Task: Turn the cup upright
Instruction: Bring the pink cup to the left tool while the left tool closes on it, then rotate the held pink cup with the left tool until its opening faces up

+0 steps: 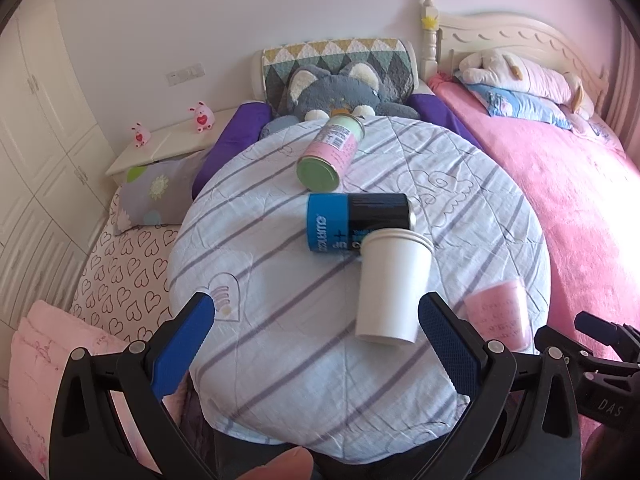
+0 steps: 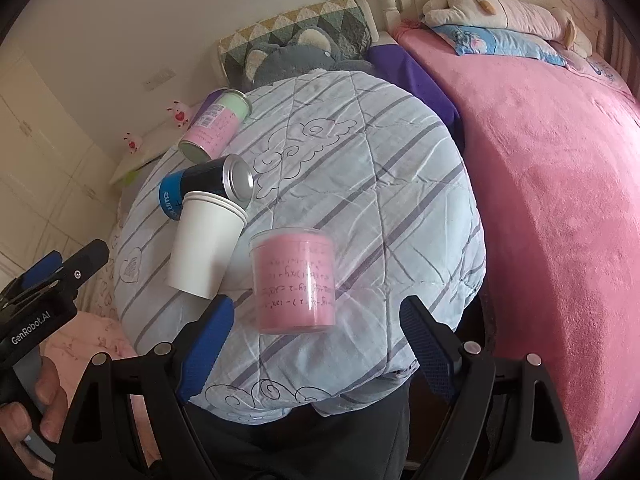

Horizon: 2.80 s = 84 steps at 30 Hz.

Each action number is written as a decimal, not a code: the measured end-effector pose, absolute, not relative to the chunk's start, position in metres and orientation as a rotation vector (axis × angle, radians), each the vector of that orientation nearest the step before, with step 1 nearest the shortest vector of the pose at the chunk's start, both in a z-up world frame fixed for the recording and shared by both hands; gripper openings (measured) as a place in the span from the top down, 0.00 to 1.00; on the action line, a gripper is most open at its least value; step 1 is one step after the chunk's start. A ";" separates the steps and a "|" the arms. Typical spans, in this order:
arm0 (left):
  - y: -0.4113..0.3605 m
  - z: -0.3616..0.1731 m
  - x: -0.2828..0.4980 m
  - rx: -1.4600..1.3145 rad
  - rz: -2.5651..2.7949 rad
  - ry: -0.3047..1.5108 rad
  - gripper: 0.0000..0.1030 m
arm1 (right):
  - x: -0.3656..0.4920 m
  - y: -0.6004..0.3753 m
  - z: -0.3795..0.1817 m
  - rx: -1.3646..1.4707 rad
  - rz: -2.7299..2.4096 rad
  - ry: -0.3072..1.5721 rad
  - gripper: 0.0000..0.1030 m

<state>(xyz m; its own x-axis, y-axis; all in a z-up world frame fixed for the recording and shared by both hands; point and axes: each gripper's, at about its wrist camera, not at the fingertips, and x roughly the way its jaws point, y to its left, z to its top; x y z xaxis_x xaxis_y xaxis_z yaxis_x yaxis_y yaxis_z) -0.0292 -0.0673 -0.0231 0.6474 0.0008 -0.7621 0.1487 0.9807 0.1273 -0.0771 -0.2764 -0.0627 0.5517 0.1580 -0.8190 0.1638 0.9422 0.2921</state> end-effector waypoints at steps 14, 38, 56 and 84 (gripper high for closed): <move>-0.146 -0.048 -0.053 0.219 -0.124 0.948 0.00 | -0.112 -0.324 -0.066 0.274 -0.048 0.942 0.17; -0.212 -0.111 0.010 0.112 -0.214 1.179 0.11 | -0.085 -0.377 -0.106 0.327 -0.067 1.025 0.17; -0.219 -0.091 0.025 0.100 -0.312 1.091 0.38 | -0.076 -0.377 -0.111 0.354 -0.077 1.040 0.17; -0.225 -0.121 0.062 0.063 -0.236 0.842 0.37 | -0.052 -0.385 -0.119 0.389 -0.125 1.053 0.17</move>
<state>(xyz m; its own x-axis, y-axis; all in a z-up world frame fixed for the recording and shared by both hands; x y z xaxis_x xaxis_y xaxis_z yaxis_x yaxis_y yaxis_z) 0.0624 -0.2251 -0.1213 0.6418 -0.1822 -0.7449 0.2321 0.9720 -0.0377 -0.0519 -0.3852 -0.1192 0.4954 0.0839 -0.8646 0.2837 0.9251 0.2523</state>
